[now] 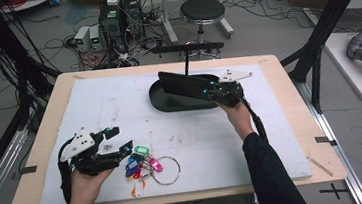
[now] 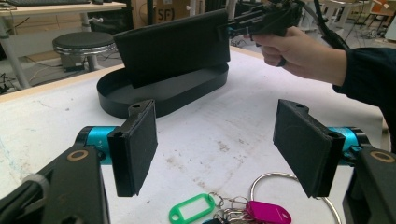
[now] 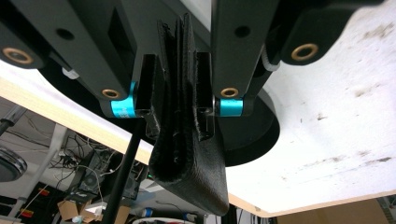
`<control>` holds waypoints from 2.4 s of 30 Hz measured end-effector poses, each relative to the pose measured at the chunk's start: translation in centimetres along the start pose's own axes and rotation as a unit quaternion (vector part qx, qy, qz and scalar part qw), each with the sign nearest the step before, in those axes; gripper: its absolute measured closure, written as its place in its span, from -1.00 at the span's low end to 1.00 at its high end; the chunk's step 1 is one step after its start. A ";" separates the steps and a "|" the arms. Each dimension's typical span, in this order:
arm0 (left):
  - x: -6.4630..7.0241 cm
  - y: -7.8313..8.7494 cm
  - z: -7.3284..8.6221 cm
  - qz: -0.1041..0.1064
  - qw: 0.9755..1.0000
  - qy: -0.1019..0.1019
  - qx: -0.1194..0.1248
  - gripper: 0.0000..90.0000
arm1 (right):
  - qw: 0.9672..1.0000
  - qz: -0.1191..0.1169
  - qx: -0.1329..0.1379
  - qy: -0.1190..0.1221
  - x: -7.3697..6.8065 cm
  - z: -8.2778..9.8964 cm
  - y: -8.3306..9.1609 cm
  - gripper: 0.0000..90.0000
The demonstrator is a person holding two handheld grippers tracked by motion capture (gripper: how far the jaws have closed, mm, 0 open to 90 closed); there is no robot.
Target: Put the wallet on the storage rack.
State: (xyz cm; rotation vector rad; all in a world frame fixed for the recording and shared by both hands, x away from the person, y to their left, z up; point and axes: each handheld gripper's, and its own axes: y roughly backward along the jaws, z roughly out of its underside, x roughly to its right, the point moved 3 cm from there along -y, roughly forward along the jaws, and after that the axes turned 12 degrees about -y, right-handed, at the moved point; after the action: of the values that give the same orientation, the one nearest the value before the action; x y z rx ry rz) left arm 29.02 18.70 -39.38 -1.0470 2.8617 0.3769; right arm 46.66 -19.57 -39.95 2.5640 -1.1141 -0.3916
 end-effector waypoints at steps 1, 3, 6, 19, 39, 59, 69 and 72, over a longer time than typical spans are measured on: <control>0.0 0.0 0.0 0.002 1.000 0.000 0.000 -0.32 | 1.000 0.000 -0.001 -0.003 0.0 -0.1 -0.3 0.73; 0.1 0.0 0.0 0.003 1.000 -0.003 0.002 -0.32 | 1.000 0.001 -0.002 -0.005 0.1 -0.2 -0.6 0.73; 0.2 0.0 -0.1 0.004 1.000 -0.007 0.001 -0.32 | 1.000 0.001 -0.002 -0.005 0.2 -0.2 -1.3 0.73; 0.4 -0.2 0.1 0.010 1.000 -0.009 0.000 -0.32 | 1.000 0.010 -0.001 -0.015 1.4 0.8 -2.9 0.72; 0.7 -0.7 0.2 0.018 1.000 -0.013 -0.004 -0.32 | 0.996 0.043 -0.077 -0.031 3.8 2.4 -3.1 0.57; -0.3 -1.5 0.7 0.022 0.999 0.000 -0.022 -0.33 | 0.995 0.050 -0.045 -0.077 3.8 0.9 0.7 -0.25; -1.4 -2.1 1.4 0.004 0.999 -0.011 -0.045 -0.45 | 0.996 0.018 -0.015 -0.085 2.8 0.3 7.8 -0.46; -1.5 -2.3 1.5 -0.010 0.998 -0.015 -0.055 -0.45 | 0.995 0.019 -0.013 -0.093 2.4 0.9 10.1 -0.52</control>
State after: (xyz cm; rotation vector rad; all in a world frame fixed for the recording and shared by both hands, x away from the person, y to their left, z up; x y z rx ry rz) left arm 31.64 18.33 -41.10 -1.0753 2.8303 0.5488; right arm 41.28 -28.11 -37.10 2.5211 -1.2102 -0.6419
